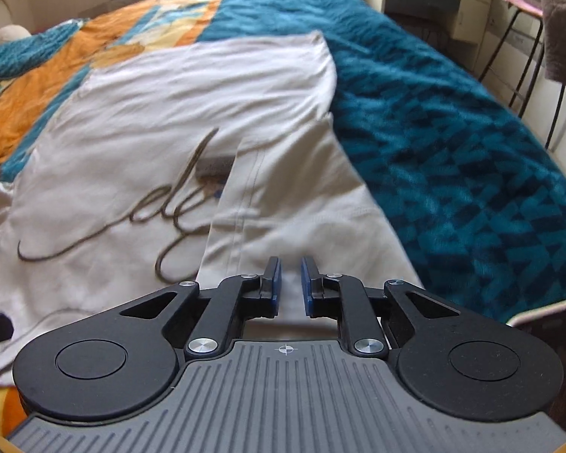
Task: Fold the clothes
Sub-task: 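Open the right tool to release the sleeve and withdraw it, then move the open left tool to the other sleeve cuff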
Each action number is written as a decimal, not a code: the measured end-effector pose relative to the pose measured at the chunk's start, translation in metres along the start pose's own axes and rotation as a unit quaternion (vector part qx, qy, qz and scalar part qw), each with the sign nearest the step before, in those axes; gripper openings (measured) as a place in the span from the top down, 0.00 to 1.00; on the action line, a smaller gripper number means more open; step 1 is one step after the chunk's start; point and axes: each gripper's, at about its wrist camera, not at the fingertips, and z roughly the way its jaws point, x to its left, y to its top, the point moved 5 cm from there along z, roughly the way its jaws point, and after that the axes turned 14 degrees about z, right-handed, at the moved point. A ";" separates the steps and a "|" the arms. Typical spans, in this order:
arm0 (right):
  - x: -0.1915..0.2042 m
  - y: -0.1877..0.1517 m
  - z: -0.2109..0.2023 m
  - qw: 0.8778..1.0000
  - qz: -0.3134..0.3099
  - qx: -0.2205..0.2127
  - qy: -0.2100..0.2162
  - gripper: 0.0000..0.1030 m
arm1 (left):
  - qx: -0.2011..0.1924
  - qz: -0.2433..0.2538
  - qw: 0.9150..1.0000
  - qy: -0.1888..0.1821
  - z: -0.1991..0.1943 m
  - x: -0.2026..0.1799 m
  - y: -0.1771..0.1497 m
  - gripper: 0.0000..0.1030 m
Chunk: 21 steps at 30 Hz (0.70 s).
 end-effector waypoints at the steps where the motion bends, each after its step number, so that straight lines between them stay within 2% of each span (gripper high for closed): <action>1: 0.000 -0.007 -0.007 1.000 0.004 0.008 0.013 0.82 | -0.001 0.002 1.000 0.003 -0.001 0.001 -0.001 0.54; 4: 0.015 -0.035 -0.039 0.997 -0.012 0.013 0.079 0.82 | 0.000 0.016 0.999 0.032 -0.002 0.009 -0.003 0.51; 7: 0.033 -0.052 -0.056 0.993 -0.024 0.007 0.113 0.81 | 0.000 0.026 0.996 0.080 0.004 0.027 -0.004 0.52; 9: 0.039 -0.058 -0.057 0.993 -0.023 0.011 0.118 0.80 | 0.010 0.028 0.994 0.106 0.010 0.040 -0.005 0.54; 13: 0.048 -0.068 -0.058 0.992 -0.022 0.020 0.125 0.79 | 0.041 0.020 0.993 0.108 0.017 0.053 -0.020 0.55; 21: 0.051 -0.069 -0.060 0.992 -0.027 0.019 0.120 0.78 | 0.044 0.040 0.993 0.099 0.018 0.044 -0.032 0.55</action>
